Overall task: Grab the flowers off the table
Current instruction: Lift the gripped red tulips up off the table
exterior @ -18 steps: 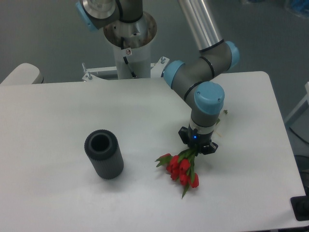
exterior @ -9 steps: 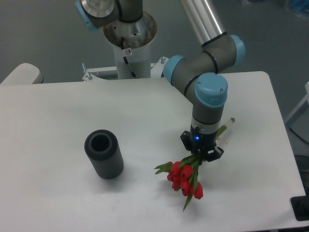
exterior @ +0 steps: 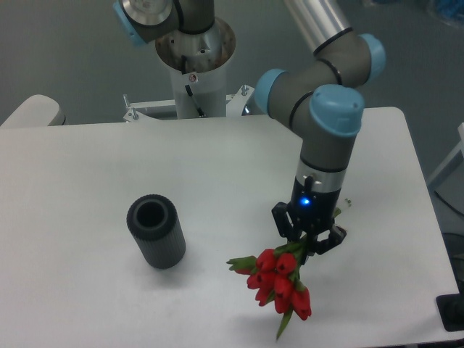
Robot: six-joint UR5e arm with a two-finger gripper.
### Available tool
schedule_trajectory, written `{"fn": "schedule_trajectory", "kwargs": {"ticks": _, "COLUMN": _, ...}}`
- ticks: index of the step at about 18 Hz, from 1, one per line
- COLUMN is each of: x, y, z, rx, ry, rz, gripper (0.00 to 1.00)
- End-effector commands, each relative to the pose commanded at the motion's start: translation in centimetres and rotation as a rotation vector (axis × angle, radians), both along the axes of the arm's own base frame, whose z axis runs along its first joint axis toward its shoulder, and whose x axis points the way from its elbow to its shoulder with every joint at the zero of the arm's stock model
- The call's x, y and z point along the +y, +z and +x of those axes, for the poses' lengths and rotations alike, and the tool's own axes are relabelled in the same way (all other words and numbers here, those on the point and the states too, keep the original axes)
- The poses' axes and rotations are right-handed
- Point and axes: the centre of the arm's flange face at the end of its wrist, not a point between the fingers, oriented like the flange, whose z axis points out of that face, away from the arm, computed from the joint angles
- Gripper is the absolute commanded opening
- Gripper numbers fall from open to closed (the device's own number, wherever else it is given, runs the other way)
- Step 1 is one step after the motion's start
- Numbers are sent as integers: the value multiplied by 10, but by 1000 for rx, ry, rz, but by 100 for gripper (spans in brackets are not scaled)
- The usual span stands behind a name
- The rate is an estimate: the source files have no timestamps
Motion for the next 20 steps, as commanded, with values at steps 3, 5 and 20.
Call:
{"fn": "schedule_trajectory", "kwargs": {"ticks": 3, "x": -19, "y": 7, "z": -13, "rx": -48, "ry": 5, "rz": 93, "gripper": 25}}
{"fn": "schedule_trajectory", "kwargs": {"ticks": 5, "x": -23, "y": 13, "z": -15, "rx": -74, "ry": -7, "rz": 154, "gripper": 25}}
{"fn": "schedule_trajectory", "kwargs": {"ticks": 20, "x": -28, "y": 22, "z": -15, "rx": -101, "ry": -21, "rz": 224, "gripper": 25}}
